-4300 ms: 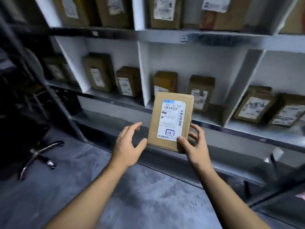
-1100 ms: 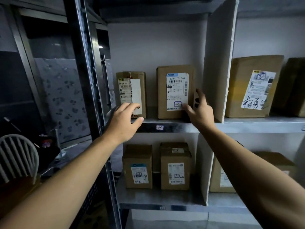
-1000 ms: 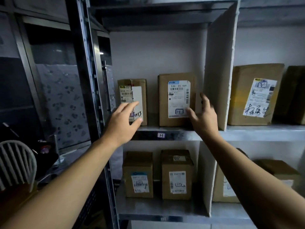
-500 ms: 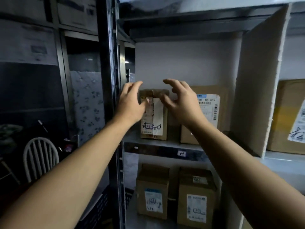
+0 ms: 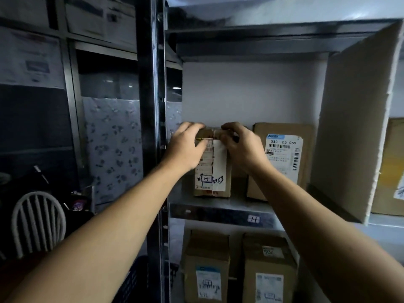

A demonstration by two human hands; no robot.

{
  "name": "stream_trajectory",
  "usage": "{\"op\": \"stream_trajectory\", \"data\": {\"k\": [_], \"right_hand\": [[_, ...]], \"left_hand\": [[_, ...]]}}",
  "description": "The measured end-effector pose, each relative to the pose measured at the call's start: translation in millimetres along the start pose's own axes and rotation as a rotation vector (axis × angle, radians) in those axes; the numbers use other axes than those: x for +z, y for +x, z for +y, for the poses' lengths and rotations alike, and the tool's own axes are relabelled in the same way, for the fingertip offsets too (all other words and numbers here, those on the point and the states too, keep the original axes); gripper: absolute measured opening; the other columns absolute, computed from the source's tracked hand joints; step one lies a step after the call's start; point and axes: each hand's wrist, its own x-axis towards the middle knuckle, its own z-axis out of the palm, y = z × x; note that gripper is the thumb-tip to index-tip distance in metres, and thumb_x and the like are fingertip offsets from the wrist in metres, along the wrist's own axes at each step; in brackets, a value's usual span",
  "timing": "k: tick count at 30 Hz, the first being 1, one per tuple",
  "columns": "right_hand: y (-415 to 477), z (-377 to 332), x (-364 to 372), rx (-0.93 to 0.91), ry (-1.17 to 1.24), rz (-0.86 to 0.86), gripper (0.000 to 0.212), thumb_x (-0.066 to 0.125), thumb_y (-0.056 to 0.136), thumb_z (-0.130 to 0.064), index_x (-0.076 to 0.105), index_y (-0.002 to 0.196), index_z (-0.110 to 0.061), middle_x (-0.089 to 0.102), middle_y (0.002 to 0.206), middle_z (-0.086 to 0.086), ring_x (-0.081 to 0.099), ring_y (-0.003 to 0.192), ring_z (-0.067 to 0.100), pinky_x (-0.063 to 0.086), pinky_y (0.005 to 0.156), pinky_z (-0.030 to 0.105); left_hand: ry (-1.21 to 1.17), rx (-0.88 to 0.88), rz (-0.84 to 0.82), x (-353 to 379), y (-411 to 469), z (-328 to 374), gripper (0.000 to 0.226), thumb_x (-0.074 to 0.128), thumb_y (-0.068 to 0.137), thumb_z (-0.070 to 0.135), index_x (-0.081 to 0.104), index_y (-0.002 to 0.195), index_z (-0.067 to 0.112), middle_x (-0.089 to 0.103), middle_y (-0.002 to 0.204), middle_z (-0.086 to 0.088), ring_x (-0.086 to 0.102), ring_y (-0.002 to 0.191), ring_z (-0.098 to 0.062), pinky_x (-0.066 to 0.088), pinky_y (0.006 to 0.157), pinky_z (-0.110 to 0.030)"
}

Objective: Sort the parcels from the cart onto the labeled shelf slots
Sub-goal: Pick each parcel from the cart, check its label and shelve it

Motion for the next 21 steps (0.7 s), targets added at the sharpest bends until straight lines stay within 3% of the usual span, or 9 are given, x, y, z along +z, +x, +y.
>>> {"op": "stream_trajectory", "data": {"k": [7,13,18,21], "right_hand": [[-4.9,3.0,10.7,-0.031,0.0,0.051,0.038,0.064,0.094,-0.021,0.063,0.132,-0.022,0.064,0.129,0.007,0.059,0.116,0.022,0.042,0.098,0.027],[-3.0,10.2,8.0,0.035,0.074,-0.001,0.042,0.063,0.096,-0.023,0.057,0.138,-0.026,0.061,0.136,0.003,0.058,0.121,0.02,0.048,0.103,0.034],[-8.8,12.6,13.8,-0.122,-0.135,0.01,0.052,0.062,0.096,-0.019,0.048,0.147,-0.016,0.041,0.154,0.013,0.044,0.137,0.032,0.038,0.113,0.041],[-11.8,13.2,14.8,-0.225,-0.227,0.023,0.051,0.061,0.097,-0.018,0.048,0.145,-0.011,0.042,0.153,0.017,0.051,0.131,0.038,0.044,0.106,0.045]], "left_hand": [[-0.078,-0.12,-0.015,4.3,8.6,-4.0,0.04,0.064,0.091,0.021,0.058,0.131,0.019,0.055,0.128,-0.004,0.052,0.116,-0.022,0.034,0.091,-0.022],[-0.067,-0.065,-0.013,7.8,0.8,-4.8,0.05,0.066,0.091,0.028,0.052,0.138,0.02,0.051,0.137,-0.001,0.048,0.123,-0.018,0.031,0.097,-0.019],[0.004,-0.037,-0.032,14.8,-3.4,-4.8,0.058,0.061,0.094,0.025,0.04,0.147,0.018,0.038,0.15,-0.002,0.039,0.135,-0.022,0.032,0.11,-0.032],[0.03,-0.034,-0.026,17.0,-3.2,-5.6,0.057,0.06,0.094,0.023,0.039,0.147,0.017,0.038,0.15,-0.002,0.041,0.134,-0.023,0.034,0.109,-0.032]]}}
